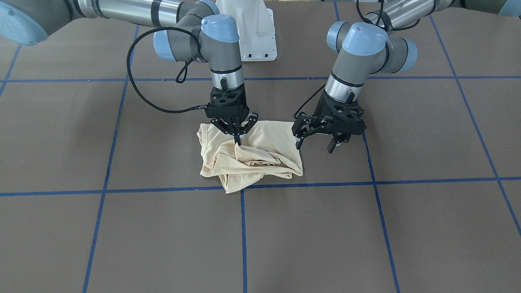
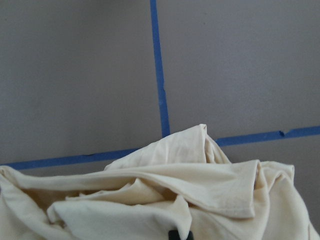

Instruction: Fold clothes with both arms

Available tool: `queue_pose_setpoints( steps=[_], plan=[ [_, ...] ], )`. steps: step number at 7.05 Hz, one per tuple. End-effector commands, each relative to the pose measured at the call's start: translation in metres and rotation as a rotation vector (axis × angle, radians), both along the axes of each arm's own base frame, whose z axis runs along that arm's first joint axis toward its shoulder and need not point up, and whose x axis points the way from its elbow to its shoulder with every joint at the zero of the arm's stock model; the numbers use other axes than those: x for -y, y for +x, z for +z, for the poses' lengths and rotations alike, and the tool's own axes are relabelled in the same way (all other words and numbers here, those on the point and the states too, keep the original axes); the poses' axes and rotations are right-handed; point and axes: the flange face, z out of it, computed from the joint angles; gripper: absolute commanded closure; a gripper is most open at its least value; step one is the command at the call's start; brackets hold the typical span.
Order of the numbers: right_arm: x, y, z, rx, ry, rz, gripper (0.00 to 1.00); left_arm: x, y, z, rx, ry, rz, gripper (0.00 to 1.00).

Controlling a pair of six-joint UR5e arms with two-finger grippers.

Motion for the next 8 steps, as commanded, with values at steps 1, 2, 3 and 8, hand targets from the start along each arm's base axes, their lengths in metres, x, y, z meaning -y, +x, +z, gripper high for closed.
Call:
queue_pose_setpoints(
  steps=[1, 2, 3, 8],
  plan=[
    [0.048, 0.024, 0.016, -0.086, 0.054, 0.008, 1.0, -0.001, 0.001, 0.0, 0.0, 0.0, 0.001, 0.0],
    [0.07, 0.021, 0.026, -0.134, 0.06, 0.004, 1.0, -0.001, 0.001, 0.0, -0.001, -0.001, 0.001, 0.0],
    [0.088, 0.006, 0.015, -0.118, 0.074, 0.017, 1.0, -0.001, 0.001, 0.0, -0.001, -0.001, 0.001, 0.0],
    [0.145, 0.004, -0.006, -0.01, 0.026, -0.037, 0.0, -0.001, 0.001, 0.0, 0.002, 0.004, 0.004, 0.0]
  ],
)
